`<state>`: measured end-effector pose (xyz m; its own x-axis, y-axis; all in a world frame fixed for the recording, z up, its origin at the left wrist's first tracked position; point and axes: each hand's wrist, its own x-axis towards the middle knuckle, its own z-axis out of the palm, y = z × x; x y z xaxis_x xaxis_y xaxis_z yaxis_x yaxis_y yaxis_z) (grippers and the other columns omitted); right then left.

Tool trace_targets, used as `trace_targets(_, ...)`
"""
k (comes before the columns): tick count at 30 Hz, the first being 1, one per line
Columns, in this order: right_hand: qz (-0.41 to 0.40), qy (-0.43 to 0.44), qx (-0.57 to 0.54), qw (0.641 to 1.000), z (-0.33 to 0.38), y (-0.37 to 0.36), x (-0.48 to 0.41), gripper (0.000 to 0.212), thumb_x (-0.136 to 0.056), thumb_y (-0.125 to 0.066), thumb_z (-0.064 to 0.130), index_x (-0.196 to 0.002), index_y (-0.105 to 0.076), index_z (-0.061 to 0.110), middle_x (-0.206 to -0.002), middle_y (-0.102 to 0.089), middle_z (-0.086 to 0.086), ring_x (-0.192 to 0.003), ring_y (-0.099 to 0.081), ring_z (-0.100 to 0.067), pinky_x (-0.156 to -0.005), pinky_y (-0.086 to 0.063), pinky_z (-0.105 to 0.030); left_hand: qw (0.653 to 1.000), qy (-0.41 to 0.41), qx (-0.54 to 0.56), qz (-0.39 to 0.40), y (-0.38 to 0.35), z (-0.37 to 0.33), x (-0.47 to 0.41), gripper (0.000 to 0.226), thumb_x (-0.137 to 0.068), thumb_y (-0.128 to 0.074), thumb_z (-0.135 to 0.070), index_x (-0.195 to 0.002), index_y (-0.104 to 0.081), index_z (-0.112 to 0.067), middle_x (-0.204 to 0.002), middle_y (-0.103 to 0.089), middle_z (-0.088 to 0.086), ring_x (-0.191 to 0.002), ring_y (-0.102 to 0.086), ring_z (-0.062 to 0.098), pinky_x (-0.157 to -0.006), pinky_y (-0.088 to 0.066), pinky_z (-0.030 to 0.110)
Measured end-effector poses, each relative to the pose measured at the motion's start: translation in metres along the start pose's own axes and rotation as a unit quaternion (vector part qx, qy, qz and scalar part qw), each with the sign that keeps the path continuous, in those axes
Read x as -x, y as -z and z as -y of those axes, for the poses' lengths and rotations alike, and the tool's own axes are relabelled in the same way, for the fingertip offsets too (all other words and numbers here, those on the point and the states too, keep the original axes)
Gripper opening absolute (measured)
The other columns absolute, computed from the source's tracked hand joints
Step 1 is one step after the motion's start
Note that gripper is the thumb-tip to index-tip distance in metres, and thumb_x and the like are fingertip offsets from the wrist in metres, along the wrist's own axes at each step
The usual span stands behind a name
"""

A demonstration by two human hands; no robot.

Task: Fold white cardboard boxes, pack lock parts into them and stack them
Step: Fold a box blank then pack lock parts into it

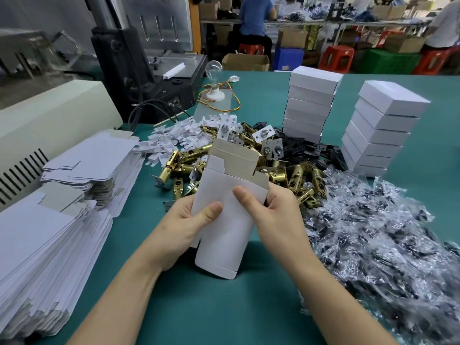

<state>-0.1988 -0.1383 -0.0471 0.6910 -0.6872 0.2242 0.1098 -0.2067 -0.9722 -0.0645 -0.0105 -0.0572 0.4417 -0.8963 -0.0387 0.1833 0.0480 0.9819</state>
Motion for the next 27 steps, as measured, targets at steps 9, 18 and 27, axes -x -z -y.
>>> trace_targets(9,0.024,0.03,-0.026,0.999,-0.005,0.001,-0.004,0.021,-0.105,-0.059,0.018,-0.119,-0.074,0.021,-0.112,-0.077,0.005,-0.104,-0.073,-0.015,-0.088,-0.061,-0.035,0.994,0.012,0.066,-0.082,-0.005,-0.005,-0.003,0.044,-0.085,-0.065,-0.065,-0.103,-0.083,-0.029,-0.117,-0.079,0.009,-0.104,-0.078,0.026,-0.076,-0.064,0.034)
trace_targets(18,-0.005,0.031,-0.022,0.999,-0.006,-0.001,0.0,0.02,-0.104,-0.059,0.012,-0.11,-0.076,0.02,-0.098,-0.079,0.001,-0.091,-0.076,-0.017,-0.068,-0.061,-0.033,0.989,-0.066,0.007,-0.129,-0.005,0.002,-0.007,0.033,-0.085,-0.072,-0.052,-0.104,-0.083,-0.028,-0.112,-0.081,0.004,-0.103,-0.077,0.022,-0.082,-0.064,0.033)
trace_targets(27,0.0,0.084,0.001,0.996,-0.003,0.0,0.0,0.051,-0.093,-0.072,0.031,-0.14,-0.057,0.047,-0.111,-0.076,0.008,-0.105,-0.072,-0.017,-0.083,-0.061,-0.034,0.954,-0.22,-0.105,-0.172,-0.005,0.005,-0.009,0.061,-0.092,-0.074,-0.029,-0.147,-0.052,-0.044,-0.118,-0.075,-0.012,-0.097,-0.074,0.003,-0.078,-0.057,0.017)
